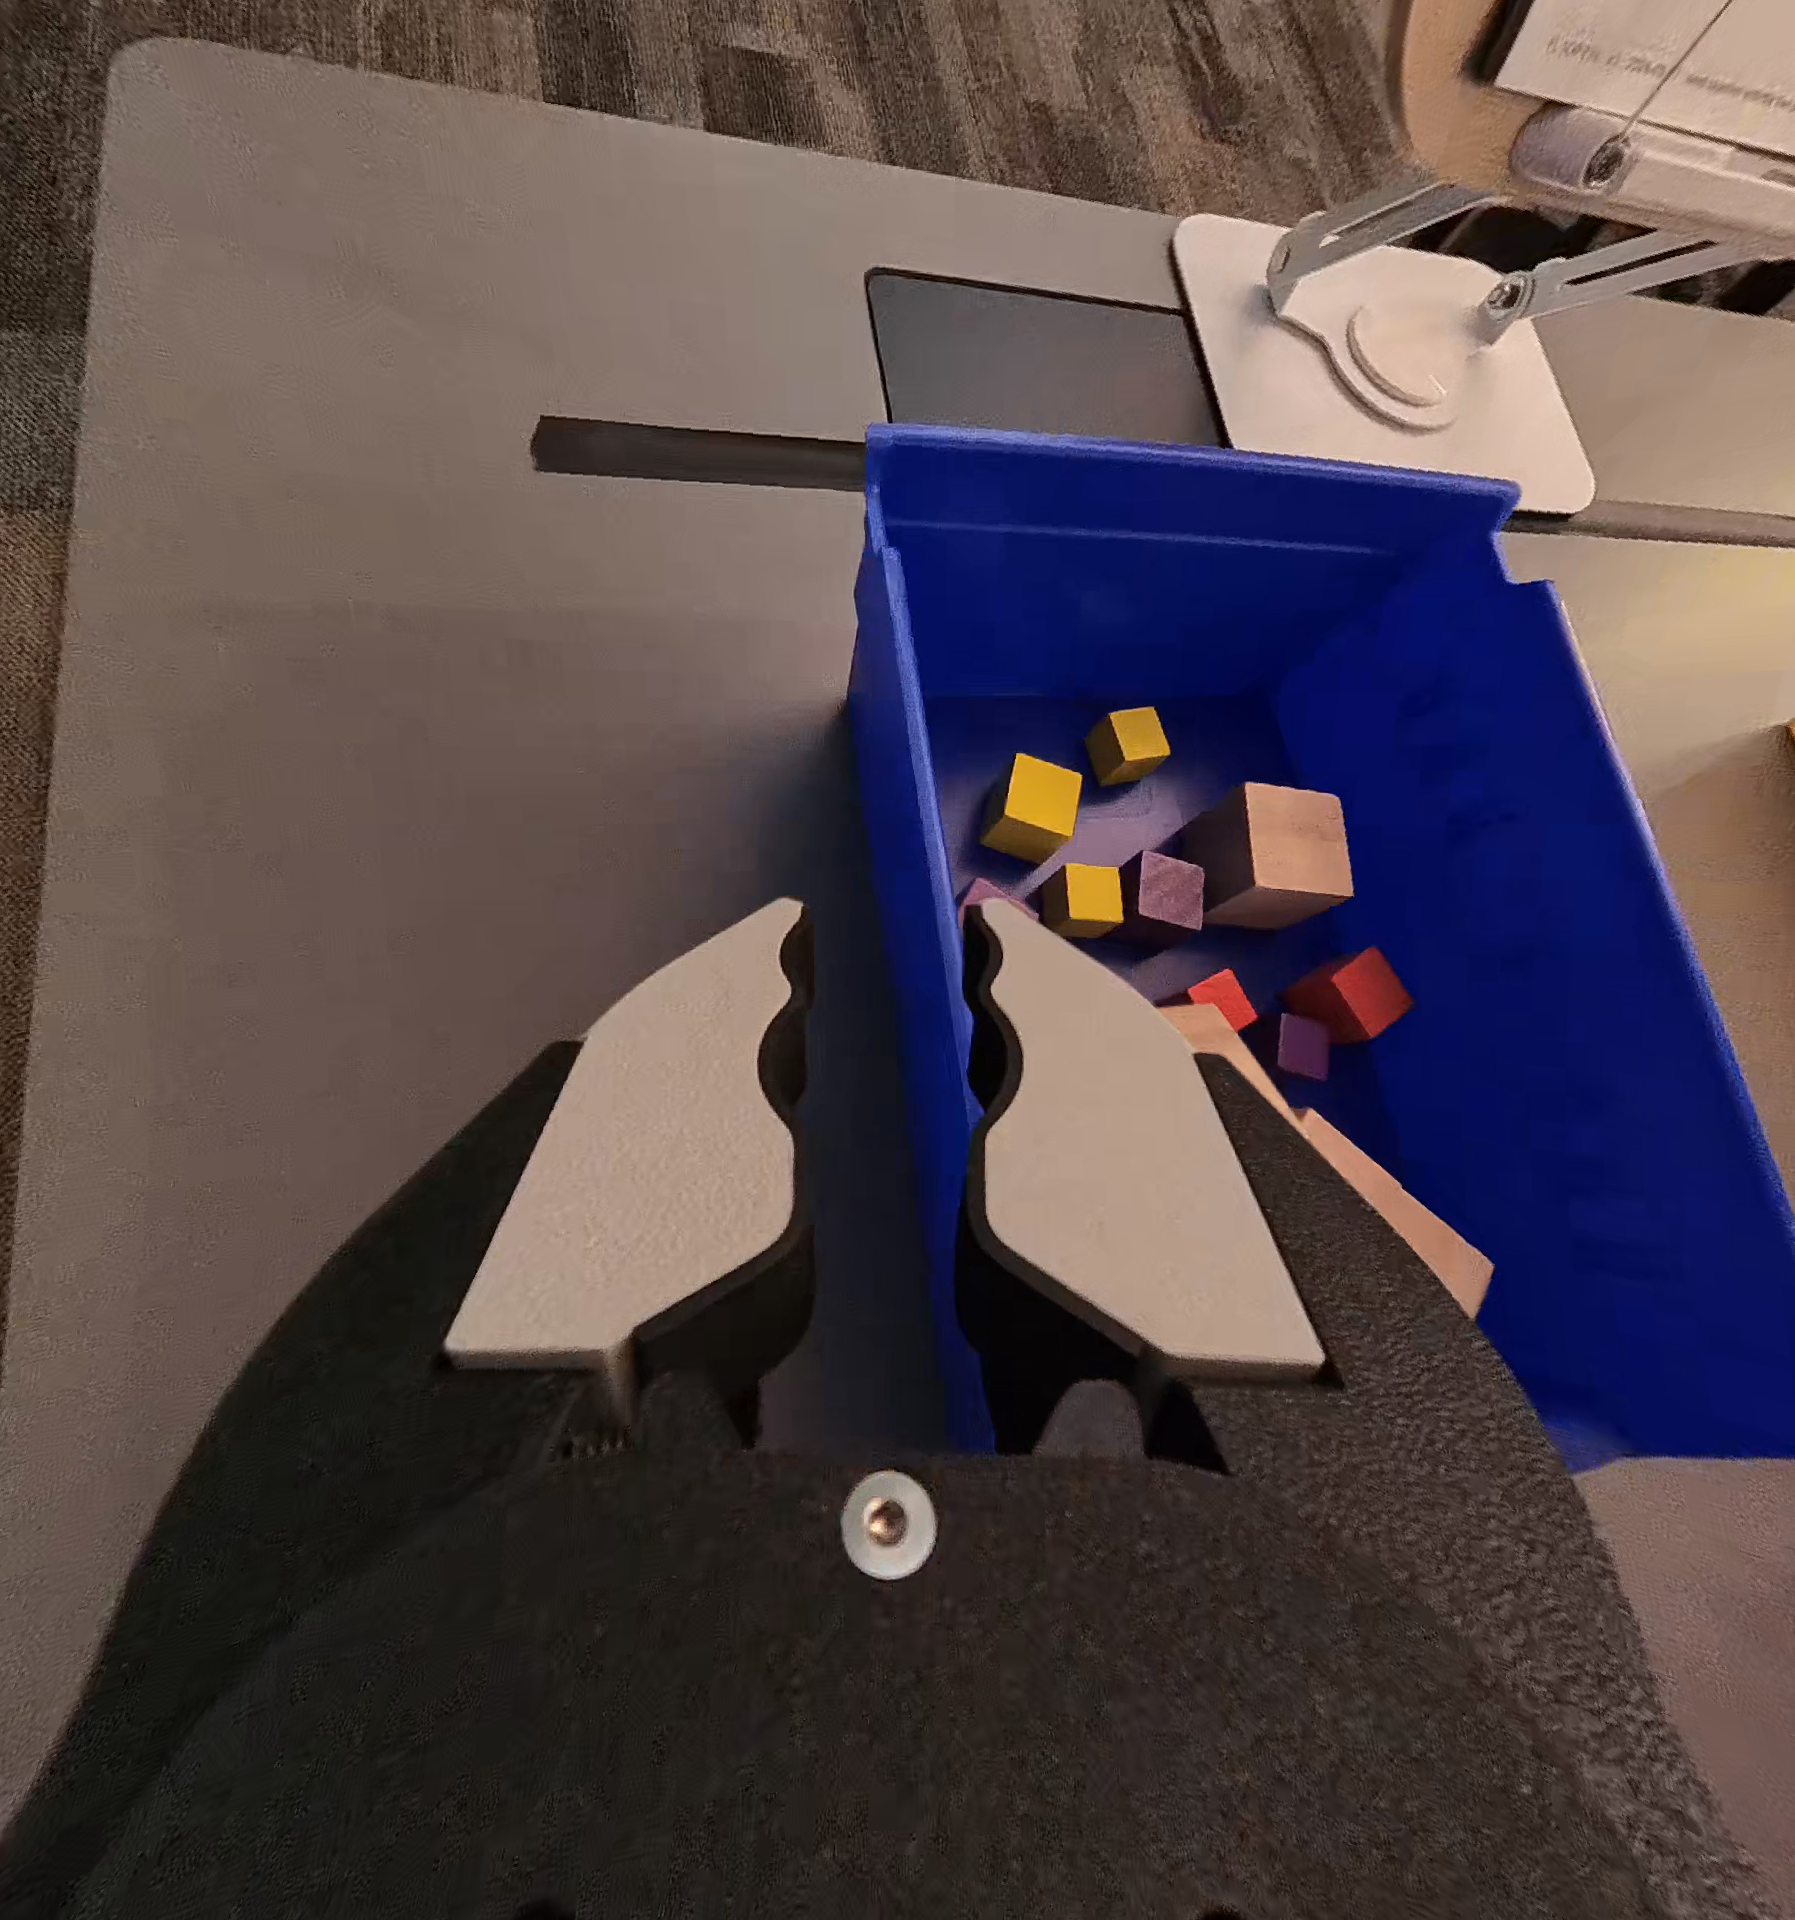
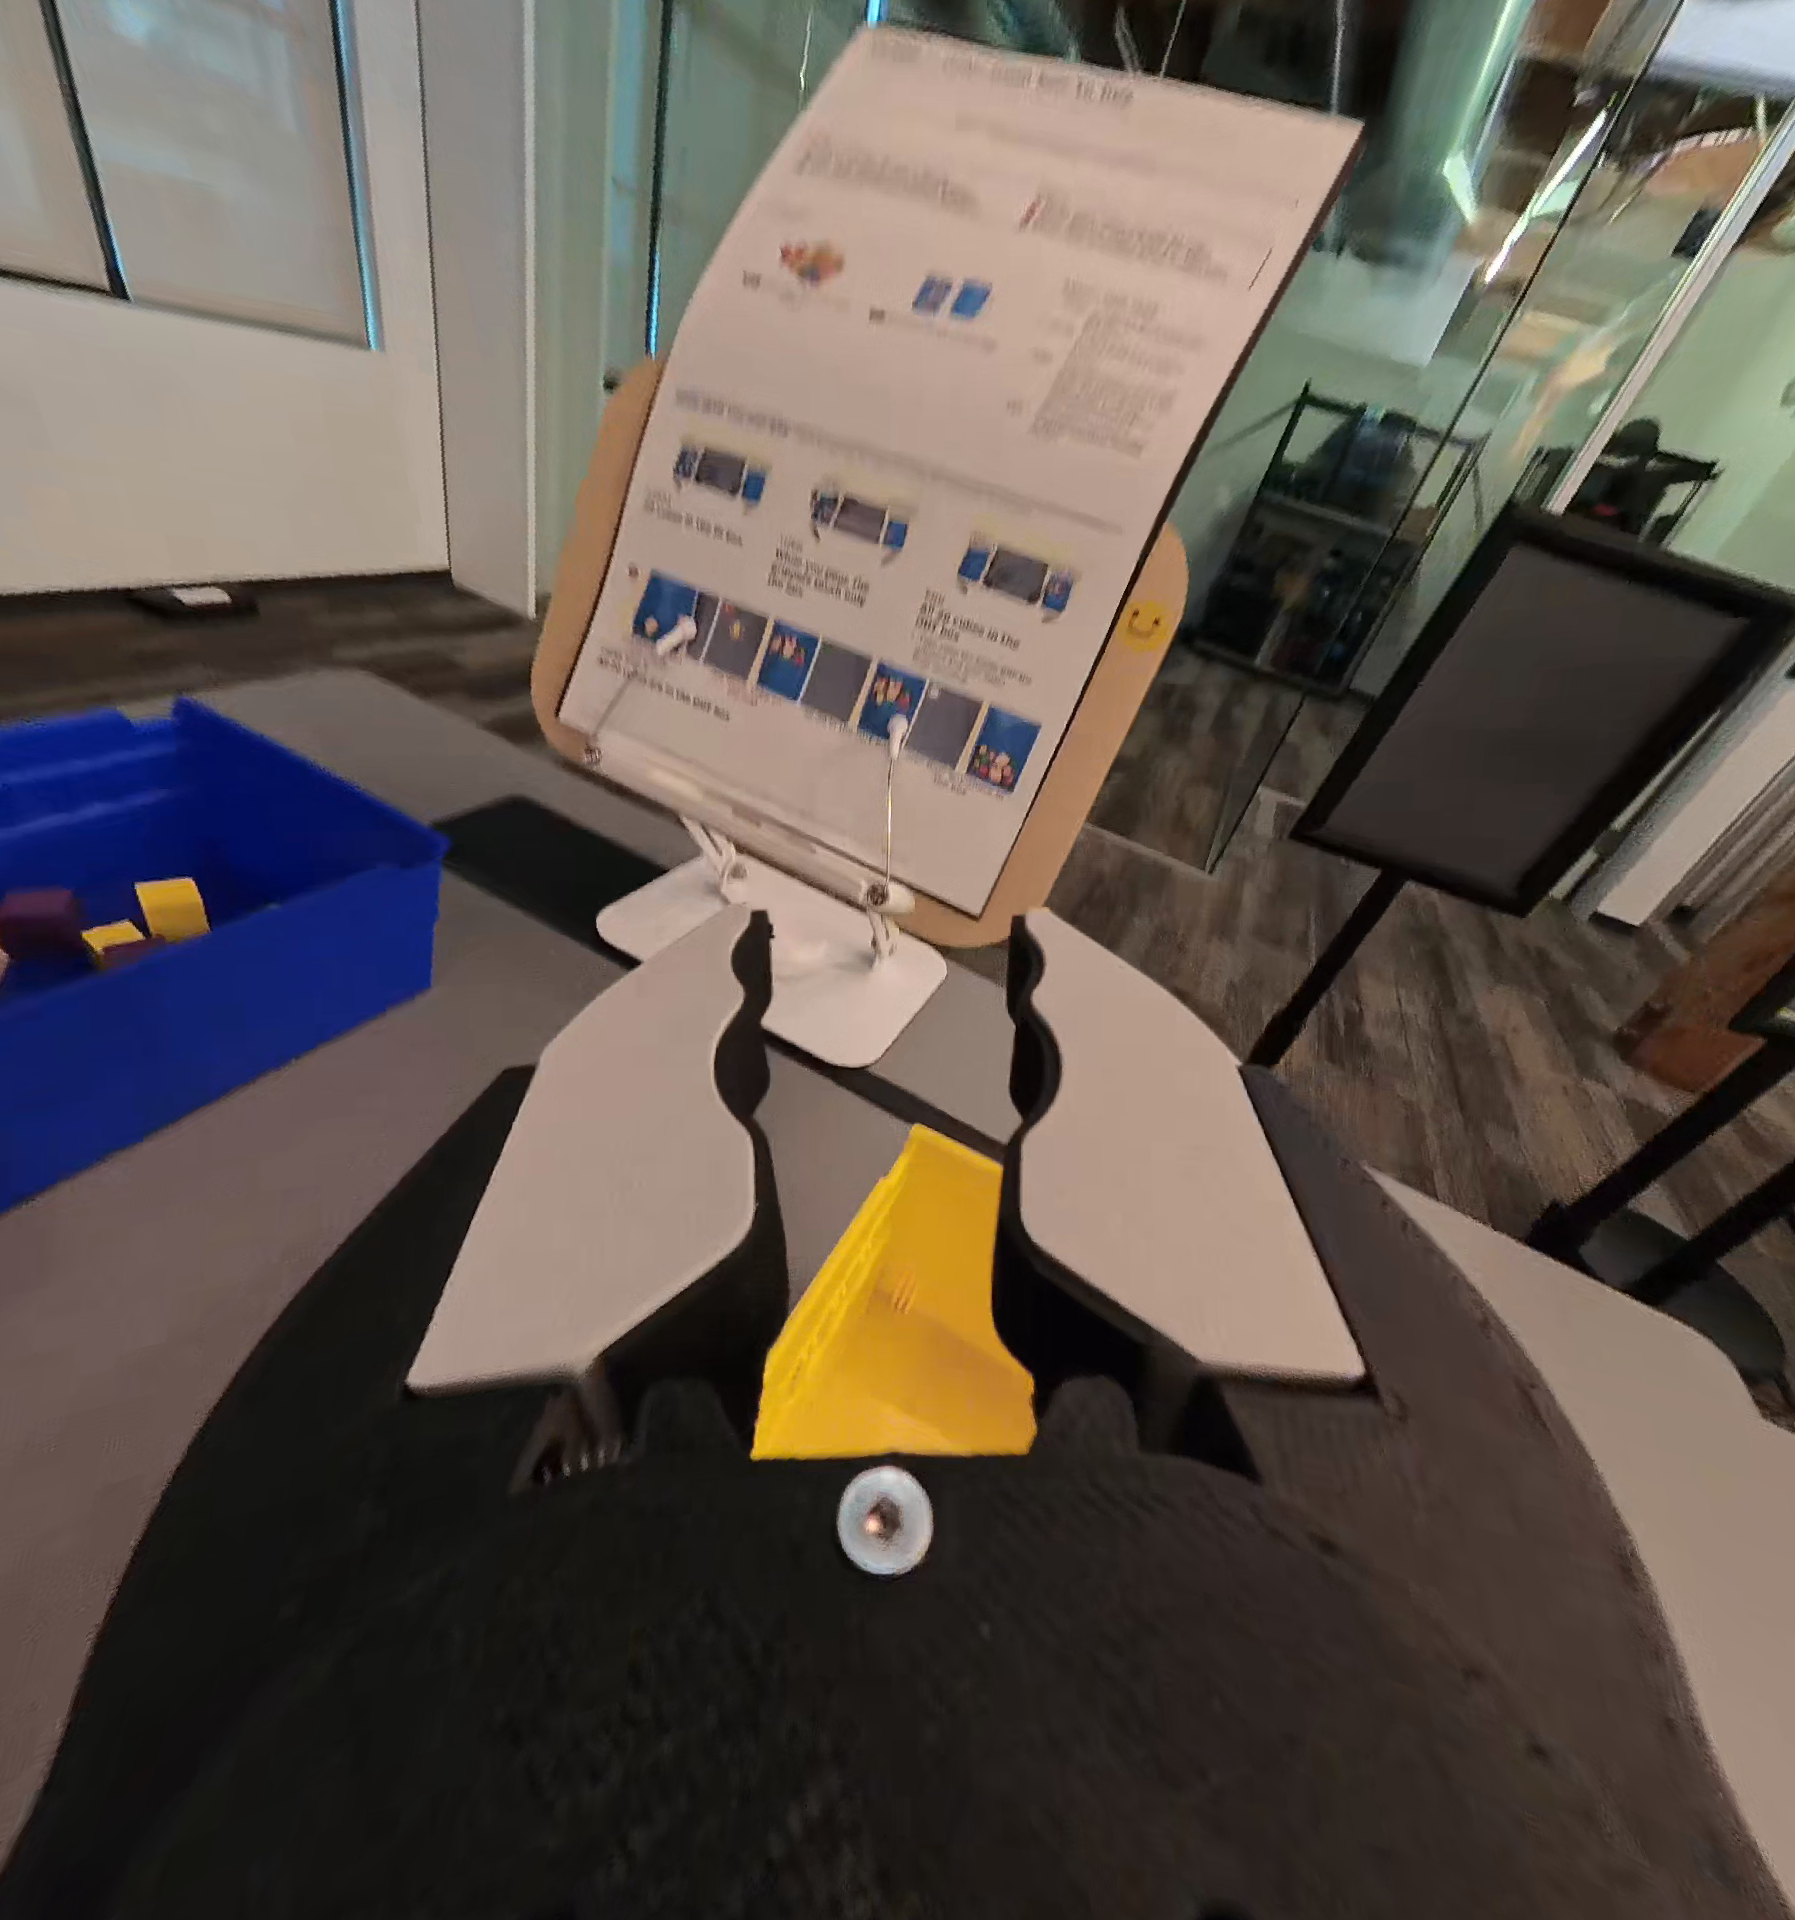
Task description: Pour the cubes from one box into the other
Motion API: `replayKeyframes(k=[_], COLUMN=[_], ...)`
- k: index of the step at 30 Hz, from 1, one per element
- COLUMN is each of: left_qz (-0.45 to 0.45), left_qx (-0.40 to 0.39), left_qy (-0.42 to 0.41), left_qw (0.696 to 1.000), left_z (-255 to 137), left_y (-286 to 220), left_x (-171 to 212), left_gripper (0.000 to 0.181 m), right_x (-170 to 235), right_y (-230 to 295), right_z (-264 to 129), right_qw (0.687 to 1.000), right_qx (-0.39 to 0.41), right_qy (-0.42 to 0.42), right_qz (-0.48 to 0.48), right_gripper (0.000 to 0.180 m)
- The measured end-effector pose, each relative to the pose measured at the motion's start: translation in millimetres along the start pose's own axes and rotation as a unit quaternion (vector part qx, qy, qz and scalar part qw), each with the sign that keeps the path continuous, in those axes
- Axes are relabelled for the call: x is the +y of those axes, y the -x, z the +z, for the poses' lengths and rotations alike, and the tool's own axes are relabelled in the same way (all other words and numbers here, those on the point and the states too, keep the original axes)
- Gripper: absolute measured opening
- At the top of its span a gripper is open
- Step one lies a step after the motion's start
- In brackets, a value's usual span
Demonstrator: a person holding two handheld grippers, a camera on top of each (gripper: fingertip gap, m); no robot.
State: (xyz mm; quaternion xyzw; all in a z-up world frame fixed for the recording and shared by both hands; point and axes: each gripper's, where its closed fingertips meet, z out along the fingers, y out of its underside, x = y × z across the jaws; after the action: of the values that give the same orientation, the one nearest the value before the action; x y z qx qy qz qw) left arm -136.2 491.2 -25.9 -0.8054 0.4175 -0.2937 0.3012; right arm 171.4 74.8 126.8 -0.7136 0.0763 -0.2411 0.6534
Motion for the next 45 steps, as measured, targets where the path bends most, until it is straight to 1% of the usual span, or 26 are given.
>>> replayKeyframes(k=[5, 6, 7, 15, 18, 19, 21, 31, 40, 43, 45], left_qz=[-0.012, -0.018, -0.022, -0.04, -0.047, -0.055, -0.054, -0.042, -0.012, -0.009, -0.023], left_qx=[0.02, 0.032, 0.037, 0.016, 0.012, 0.016, 0.01, -0.02, -0.041, -0.035, -0.023], left_qy=[0.046, 0.044, 0.049, 0.128, 0.157, 0.159, 0.161, 0.213, 0.224, 0.221, 0.215], left_qw=[0.999, 0.998, 0.998, 0.991, 0.986, 0.986, 0.985, 0.976, 0.974, 0.975, 0.976], left_z=[21, 21, 22, 37, 42, 43, 43, 47, 47, 47, 47], left_y=[0, -3, -4, -7, -10, -12, -12, -11, -10, -10, -10], left_x=[14, 13, 14, 34, 42, 42, 43, 59, 60, 60, 59], left_gripper=[0.028, 0.022, 0.022, 0.021, 0.013, 0.009, 0.008, 0.009, 0.008, 0.008, 0.009], right_x=[20, 23, 26, 36, 40, 42, 46, 52, 59, 60, 63], right_y=[13, 15, 16, 14, 12, 11, 10, 2, 6, 10, 14], right_z=[14, 15, 16, 18, 18, 19, 20, 18, 21, 22, 23], right_qw=[0.999, 0.999, 0.999, 0.998, 0.997, 0.997, 0.996, 0.995, 0.992, 0.992, 0.991], right_qx=[-0.015, -0.017, -0.018, -0.023, -0.026, -0.026, -0.028, -0.03, -0.042, -0.046, -0.051], right_qy=[0.036, 0.042, 0.048, 0.065, 0.071, 0.075, 0.082, 0.093, 0.111, 0.115, 0.123], right_qz=[0.005, 0.005, 0.004, 0.014, 0.017, 0.017, 0.02, 0.029, 0.029, 0.025, 0.027], right_gripper=[0.043, 0.044, 0.044, 0.044, 0.044, 0.044, 0.044, 0.044, 0.044, 0.044, 0.044])
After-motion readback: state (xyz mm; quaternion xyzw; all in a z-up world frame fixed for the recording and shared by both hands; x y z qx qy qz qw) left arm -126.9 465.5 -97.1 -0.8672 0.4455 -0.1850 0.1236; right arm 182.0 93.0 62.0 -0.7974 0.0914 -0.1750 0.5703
